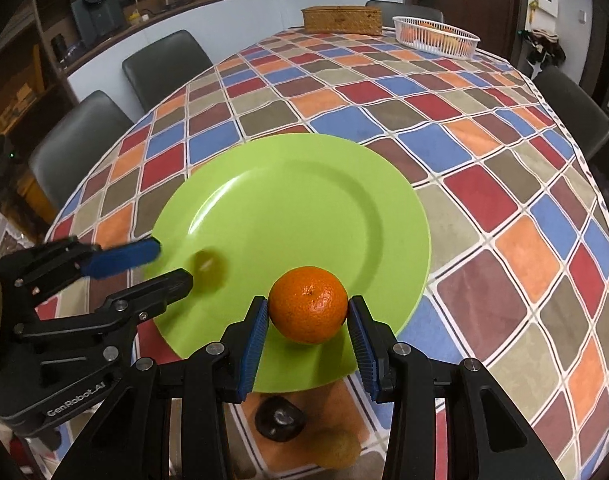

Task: Organize fruits
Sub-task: 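Carry the lime and orange onto the green plate while both tools open to release, then grasp a dark plum with the left tool while the right tool grasps a brown round fruit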

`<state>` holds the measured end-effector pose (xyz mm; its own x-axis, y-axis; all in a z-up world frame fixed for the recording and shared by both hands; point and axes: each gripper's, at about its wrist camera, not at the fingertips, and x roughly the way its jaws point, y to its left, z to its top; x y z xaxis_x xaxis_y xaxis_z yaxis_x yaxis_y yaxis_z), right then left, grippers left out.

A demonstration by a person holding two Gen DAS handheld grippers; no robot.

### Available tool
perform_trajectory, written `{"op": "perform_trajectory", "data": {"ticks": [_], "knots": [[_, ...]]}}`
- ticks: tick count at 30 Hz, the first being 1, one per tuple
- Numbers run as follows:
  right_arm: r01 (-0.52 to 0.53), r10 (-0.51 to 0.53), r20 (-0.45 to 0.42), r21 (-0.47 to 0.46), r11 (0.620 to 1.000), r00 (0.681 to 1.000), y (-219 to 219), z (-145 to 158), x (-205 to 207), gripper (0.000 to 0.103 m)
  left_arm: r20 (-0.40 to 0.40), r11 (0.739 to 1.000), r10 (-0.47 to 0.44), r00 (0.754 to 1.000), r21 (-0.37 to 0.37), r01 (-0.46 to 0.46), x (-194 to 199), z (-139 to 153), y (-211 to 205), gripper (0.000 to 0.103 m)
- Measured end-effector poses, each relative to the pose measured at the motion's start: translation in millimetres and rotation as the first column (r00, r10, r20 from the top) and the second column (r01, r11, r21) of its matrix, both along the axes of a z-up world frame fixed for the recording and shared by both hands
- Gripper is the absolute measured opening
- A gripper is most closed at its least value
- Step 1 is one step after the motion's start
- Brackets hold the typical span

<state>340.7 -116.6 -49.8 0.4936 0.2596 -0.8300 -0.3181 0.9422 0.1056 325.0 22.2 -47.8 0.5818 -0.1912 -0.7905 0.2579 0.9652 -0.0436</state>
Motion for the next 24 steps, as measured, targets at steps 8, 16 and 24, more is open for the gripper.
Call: {"op": "perform_trajectory", "data": {"ticks": [8, 16, 24], "knots": [[0.028, -0.030, 0.087, 0.016, 0.999, 0.996, -13, 24, -26, 0.048, 0.062, 0.999, 0.037, 0.997, 0.009, -0.038, -34, 24, 6, 0.049], [0.020, -0.017, 0.221, -0.011, 1.000, 0.975, -15, 59, -79, 0.055, 0.189, 0.998, 0.048, 0.981, 0.024, -0.054, -90, 62, 2, 0.065], [0.039, -0.043, 0.274, 0.022, 0.999, 0.961, -29, 72, -128, 0.061, 0.263, 0.998, 0.054, 0.963, 0.013, -0.059, -141, 76, -8, 0.085]]}}
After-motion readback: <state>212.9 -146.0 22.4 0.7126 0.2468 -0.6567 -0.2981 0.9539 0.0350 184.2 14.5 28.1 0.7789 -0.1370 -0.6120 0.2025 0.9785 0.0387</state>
